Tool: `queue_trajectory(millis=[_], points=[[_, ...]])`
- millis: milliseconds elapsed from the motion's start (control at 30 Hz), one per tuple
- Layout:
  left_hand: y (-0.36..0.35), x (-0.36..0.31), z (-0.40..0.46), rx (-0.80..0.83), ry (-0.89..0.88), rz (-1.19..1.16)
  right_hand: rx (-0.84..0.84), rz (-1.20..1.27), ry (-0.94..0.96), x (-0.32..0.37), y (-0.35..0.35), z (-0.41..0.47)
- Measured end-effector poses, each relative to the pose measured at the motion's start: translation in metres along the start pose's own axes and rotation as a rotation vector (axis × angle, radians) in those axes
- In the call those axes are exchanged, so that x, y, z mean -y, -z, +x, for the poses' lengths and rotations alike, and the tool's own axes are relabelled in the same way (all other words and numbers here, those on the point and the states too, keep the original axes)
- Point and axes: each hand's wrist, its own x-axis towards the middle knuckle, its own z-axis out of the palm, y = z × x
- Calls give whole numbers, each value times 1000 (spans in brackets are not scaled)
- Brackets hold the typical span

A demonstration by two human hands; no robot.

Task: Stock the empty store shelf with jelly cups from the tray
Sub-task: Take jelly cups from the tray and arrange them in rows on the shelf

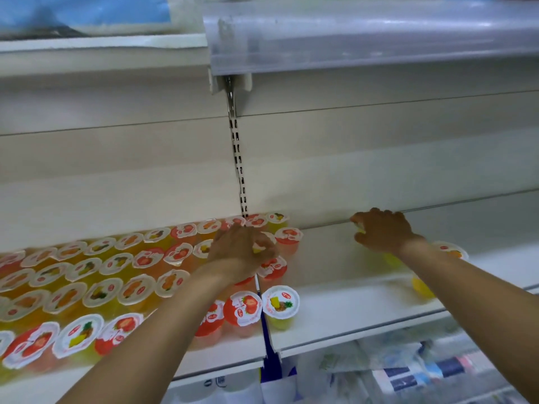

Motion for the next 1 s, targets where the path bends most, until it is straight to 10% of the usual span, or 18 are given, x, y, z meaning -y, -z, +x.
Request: queue_trajectory(millis=[800, 1000], points=[[1, -19, -37, 23, 38, 45, -62, 393, 385, 88, -1, -76], [-8, -19, -56, -118, -52, -55, -220, 4, 22, 12, 0, -68]])
